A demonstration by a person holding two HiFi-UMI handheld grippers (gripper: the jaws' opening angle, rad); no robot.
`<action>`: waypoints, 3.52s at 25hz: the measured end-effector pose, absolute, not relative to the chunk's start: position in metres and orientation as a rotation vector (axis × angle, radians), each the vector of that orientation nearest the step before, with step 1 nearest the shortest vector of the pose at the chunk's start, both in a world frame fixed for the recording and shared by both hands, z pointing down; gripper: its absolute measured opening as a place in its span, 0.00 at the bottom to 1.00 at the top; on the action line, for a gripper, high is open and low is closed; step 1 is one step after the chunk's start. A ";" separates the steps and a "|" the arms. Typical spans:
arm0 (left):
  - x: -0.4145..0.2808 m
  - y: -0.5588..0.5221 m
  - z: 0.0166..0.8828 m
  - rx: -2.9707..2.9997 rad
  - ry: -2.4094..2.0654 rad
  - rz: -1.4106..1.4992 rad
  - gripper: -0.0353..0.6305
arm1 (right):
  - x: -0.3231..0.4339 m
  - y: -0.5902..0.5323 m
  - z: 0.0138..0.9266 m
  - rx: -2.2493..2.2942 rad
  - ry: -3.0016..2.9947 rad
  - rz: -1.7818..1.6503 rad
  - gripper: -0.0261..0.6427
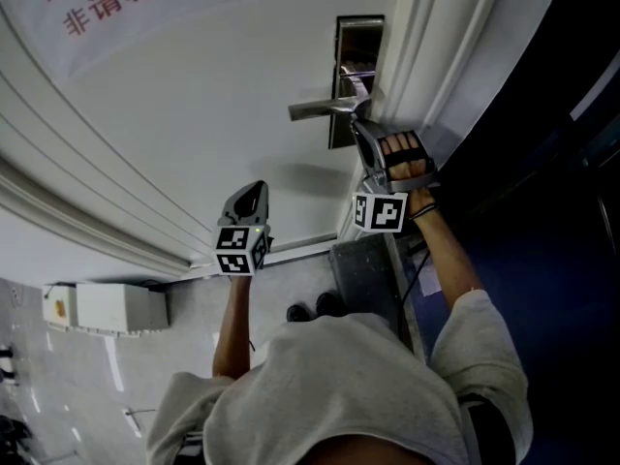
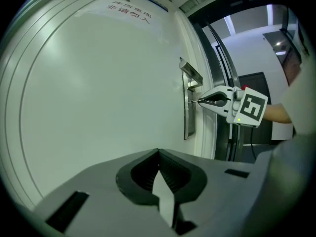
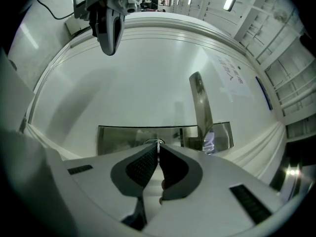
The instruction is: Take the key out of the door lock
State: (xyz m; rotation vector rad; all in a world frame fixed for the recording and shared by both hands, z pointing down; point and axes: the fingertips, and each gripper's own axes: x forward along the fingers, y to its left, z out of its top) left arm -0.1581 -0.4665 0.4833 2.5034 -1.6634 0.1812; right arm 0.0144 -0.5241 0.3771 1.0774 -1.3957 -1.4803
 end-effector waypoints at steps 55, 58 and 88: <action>-0.224 -0.438 0.483 2.353 -1.860 0.139 0.08 | -0.023 -0.477 0.443 1.442 -2.687 -0.109 0.08; -0.232 -0.435 0.482 2.336 -1.885 0.137 0.08 | -0.031 -0.480 0.443 1.418 -2.698 -0.108 0.08; -0.233 -0.451 0.483 2.341 -1.881 0.138 0.08 | -0.051 -0.489 0.451 1.327 -2.669 -0.199 0.08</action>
